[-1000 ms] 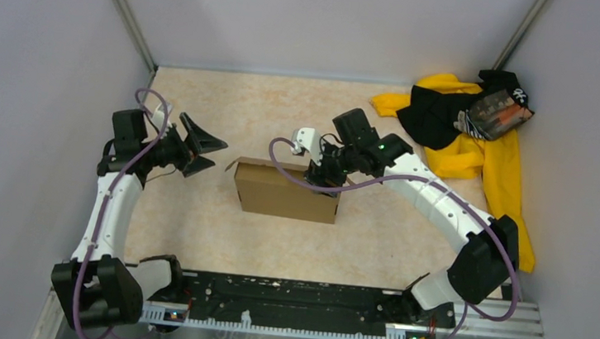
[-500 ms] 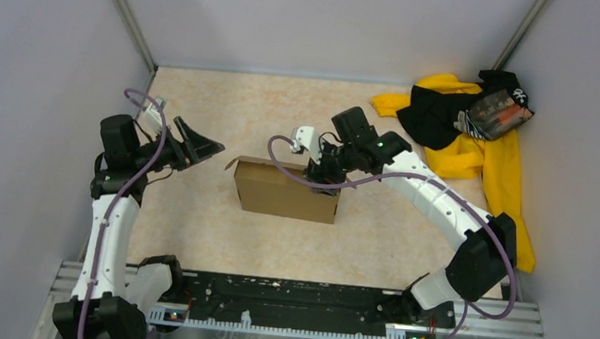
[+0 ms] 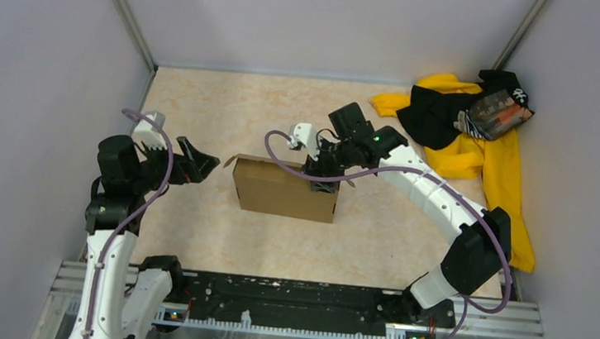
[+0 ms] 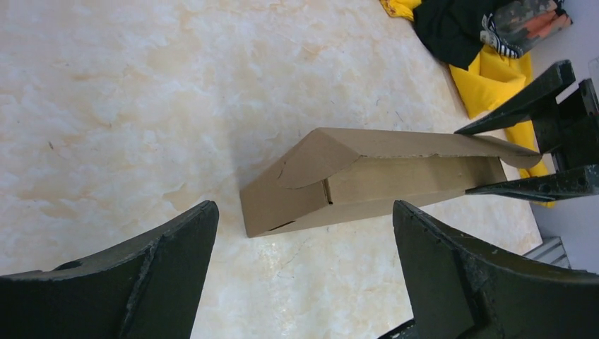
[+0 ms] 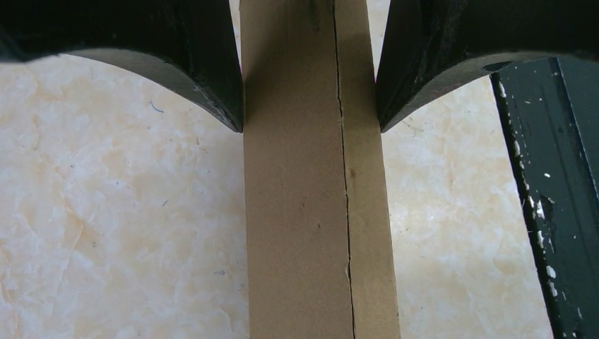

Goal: Fold the paper box

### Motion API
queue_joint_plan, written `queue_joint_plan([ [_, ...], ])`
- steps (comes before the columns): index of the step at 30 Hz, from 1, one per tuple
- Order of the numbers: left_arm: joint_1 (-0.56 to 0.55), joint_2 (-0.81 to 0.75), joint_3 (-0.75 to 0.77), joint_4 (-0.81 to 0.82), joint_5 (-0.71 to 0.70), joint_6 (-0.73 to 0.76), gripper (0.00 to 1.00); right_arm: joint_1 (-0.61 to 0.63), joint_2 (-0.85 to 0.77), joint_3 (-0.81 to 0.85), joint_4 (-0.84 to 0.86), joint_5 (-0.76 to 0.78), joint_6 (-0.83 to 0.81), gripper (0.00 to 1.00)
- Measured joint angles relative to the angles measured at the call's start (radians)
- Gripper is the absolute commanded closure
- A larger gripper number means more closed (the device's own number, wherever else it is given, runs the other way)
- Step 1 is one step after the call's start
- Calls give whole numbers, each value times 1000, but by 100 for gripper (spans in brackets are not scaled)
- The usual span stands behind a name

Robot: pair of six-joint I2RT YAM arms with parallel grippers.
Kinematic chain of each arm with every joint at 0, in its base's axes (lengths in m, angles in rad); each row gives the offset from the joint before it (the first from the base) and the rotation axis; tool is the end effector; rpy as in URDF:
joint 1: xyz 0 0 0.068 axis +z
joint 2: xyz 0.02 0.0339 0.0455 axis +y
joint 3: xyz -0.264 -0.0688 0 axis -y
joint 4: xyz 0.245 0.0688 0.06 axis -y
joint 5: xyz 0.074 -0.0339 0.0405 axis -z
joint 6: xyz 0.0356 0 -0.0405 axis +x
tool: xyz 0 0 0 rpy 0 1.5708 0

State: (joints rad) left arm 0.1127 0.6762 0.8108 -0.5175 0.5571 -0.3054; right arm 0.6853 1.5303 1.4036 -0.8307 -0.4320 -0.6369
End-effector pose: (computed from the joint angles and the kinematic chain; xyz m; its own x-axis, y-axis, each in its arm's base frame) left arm 0.1467 -0.0023 0.3321 -0.4719 -0.3102 -0.8253 0.2621 0.8444 -0.4673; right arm 0.2392 0.2148 0.3189 -0.0562 -0.7435 -0.6664 -0.9886 0.1348 -0.0671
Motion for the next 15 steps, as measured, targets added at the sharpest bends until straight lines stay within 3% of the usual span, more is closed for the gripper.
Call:
queue_joint_plan([
  [6,-92,5,-1,2,-31,39,1,0,-11,-6,-6,-2,39,49],
  [15,-289,88,7,7,-119,98,1,0,-156,-112,-60,20,108,48],
])
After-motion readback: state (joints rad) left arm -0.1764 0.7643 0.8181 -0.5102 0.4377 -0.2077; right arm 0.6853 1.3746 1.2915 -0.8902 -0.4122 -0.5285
